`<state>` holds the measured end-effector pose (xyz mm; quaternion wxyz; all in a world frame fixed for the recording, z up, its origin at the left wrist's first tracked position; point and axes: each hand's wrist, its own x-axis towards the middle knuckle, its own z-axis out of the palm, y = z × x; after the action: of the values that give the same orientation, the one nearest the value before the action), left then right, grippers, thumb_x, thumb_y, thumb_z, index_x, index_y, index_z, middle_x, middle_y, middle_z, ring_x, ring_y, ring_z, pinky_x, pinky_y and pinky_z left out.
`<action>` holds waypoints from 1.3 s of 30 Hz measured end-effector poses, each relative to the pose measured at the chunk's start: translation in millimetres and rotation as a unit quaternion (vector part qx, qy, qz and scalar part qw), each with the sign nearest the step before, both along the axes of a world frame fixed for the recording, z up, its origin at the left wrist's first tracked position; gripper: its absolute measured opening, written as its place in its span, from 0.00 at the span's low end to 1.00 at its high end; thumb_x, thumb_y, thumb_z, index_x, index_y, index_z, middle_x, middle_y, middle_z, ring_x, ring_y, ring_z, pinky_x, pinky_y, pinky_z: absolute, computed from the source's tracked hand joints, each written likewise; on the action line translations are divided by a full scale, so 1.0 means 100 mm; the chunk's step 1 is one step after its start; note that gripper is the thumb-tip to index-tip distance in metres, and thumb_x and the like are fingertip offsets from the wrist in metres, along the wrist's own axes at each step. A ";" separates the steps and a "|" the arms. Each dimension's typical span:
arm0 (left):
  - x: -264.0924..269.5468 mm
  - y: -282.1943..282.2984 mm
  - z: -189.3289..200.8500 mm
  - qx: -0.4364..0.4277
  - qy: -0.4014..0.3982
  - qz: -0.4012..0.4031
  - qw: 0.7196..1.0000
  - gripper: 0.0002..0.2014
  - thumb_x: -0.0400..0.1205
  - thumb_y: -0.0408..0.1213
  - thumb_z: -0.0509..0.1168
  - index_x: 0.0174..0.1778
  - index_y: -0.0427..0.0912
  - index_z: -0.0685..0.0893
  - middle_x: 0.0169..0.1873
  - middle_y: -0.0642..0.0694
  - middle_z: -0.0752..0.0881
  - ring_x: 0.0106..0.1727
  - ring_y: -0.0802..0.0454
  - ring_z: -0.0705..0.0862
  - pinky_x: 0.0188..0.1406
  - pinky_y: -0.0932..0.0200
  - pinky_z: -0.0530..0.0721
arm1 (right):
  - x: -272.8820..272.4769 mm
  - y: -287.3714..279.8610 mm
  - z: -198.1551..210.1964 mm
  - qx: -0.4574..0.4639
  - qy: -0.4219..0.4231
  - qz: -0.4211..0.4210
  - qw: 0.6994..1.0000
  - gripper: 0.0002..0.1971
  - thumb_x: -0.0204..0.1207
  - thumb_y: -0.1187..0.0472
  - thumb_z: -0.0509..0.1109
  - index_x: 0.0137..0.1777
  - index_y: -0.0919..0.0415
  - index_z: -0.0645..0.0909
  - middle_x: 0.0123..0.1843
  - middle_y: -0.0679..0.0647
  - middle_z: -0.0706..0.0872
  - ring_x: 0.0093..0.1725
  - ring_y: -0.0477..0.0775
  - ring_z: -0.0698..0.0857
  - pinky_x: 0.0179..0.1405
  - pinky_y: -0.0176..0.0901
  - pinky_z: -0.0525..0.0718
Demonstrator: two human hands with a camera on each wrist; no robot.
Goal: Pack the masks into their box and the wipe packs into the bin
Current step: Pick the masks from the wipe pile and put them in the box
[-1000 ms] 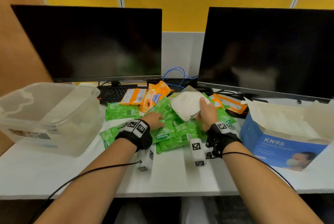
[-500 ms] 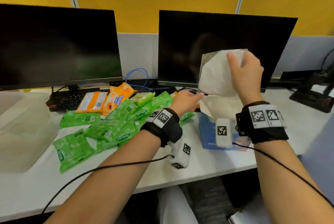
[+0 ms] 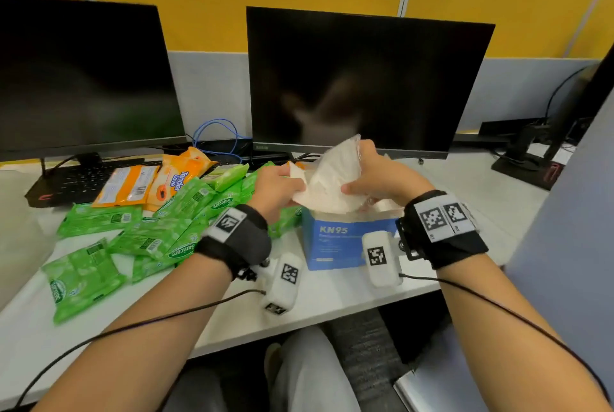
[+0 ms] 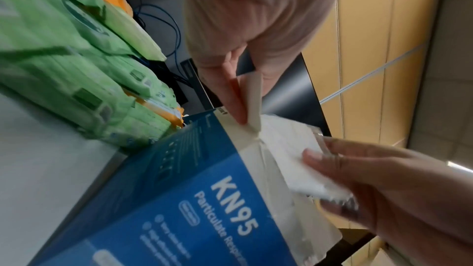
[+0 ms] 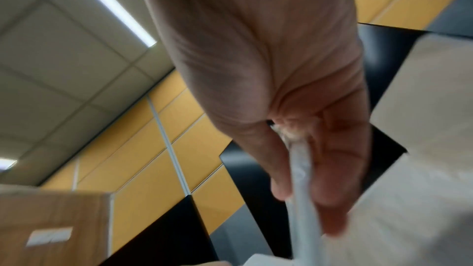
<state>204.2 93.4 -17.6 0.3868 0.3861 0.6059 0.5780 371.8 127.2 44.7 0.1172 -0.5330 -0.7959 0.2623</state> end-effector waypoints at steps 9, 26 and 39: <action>-0.21 -0.08 -0.09 -0.035 0.105 0.061 0.992 0.25 0.77 0.30 0.67 0.70 0.35 0.69 0.62 0.36 0.80 0.58 0.40 0.84 0.51 0.44 0.86 | -0.42 -0.29 0.16 0.158 -0.069 0.071 0.982 0.21 0.79 0.60 0.69 0.69 0.63 0.69 0.62 0.61 0.82 0.43 0.57 0.81 0.34 0.40 0.75; -0.08 0.00 0.09 0.080 0.357 -0.012 0.930 0.15 0.83 0.30 0.56 0.57 0.45 0.86 0.58 0.48 0.86 0.60 0.53 0.81 0.64 0.64 0.76 | -0.49 -0.08 -0.05 -0.013 -0.058 0.109 0.992 0.20 0.87 0.50 0.54 0.63 0.62 0.80 0.39 0.55 0.86 0.41 0.60 0.88 0.38 0.45 0.84; 0.17 0.04 0.11 -0.219 0.609 -0.270 0.713 0.28 0.89 0.47 0.42 0.85 0.42 0.45 0.85 0.44 0.45 0.85 0.49 0.43 0.83 0.46 0.40 | 0.00 0.09 -0.05 0.043 -0.136 0.100 0.985 0.22 0.81 0.55 0.65 0.75 0.43 0.72 0.72 0.48 0.78 0.69 0.52 0.77 0.66 0.45 0.73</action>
<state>220.8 97.3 -6.4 0.1473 0.7063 0.6898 -0.0606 372.1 135.9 39.3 0.0041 -0.4762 -0.8641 0.1630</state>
